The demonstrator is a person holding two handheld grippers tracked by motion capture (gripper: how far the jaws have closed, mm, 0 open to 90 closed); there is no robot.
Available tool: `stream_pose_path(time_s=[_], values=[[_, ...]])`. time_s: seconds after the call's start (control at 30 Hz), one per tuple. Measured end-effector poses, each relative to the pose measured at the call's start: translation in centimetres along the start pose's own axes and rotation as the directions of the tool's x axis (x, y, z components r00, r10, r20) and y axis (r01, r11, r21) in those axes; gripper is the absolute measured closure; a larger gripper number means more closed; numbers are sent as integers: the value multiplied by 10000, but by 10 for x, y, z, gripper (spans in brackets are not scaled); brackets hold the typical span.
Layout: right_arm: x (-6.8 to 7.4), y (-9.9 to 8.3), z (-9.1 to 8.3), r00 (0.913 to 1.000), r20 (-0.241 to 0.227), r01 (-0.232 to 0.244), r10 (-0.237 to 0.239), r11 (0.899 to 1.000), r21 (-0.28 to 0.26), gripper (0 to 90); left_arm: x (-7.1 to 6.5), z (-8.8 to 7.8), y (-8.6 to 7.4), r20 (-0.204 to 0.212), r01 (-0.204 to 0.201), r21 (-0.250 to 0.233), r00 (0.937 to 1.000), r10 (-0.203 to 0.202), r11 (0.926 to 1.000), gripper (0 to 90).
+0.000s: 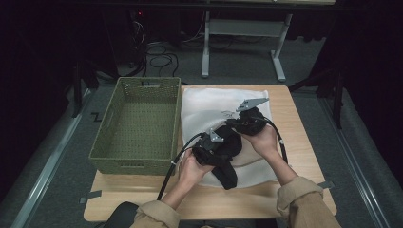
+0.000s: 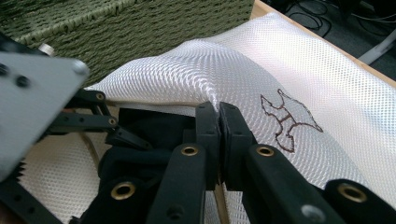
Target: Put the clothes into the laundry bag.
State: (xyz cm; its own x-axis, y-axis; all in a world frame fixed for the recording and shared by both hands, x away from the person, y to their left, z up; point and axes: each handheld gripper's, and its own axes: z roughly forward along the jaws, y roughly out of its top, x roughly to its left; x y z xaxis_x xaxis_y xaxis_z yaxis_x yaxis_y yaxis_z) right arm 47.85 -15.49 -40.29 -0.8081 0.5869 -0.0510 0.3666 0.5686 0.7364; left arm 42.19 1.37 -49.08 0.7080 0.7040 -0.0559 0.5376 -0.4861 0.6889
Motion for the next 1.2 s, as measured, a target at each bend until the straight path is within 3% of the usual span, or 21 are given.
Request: stream_pose_path(time_s=[0.1, 0.2, 0.4, 0.5, 0.63, 0.9, 1.2], values=[[0, 0, 0, 10000, -10, 4, -4, 10000, -19, 887, -4, 5, -1, -83, -290, 183, 9995, 291, 9994, 349], [2, 0, 1, 10000, -42, 59, -59, 10000, -17, 888, -8, 10, -2, -118, -461, 217, 9989, 464, 9987, 440], [1, 0, 0, 10000, -24, 13, -13, 10000, -46, 887, -2, 8, 1, -79, -268, 86, 9996, 268, 9996, 645], [2, 0, 0, 10000, -46, 22, -22, 10000, -73, 887, 0, 8, 3, -121, -184, -3, 9998, 184, 9998, 687], [1, 0, -1, 9998, -85, -158, 156, 9997, -161, 888, 3, 5, 11, -289, -112, -331, 9995, 102, 9994, 711], [0, -1, -3, 9999, -98, -35, 34, 9999, -132, 888, 14, 10, 24, -425, 758, -914, 9959, -800, 9929, 714], [0, -4, -1, 9999, -93, -119, 118, 9998, -134, 888, 19, 24, 28, -1156, 950, -1027, 9875, -1067, 9902, 683]])
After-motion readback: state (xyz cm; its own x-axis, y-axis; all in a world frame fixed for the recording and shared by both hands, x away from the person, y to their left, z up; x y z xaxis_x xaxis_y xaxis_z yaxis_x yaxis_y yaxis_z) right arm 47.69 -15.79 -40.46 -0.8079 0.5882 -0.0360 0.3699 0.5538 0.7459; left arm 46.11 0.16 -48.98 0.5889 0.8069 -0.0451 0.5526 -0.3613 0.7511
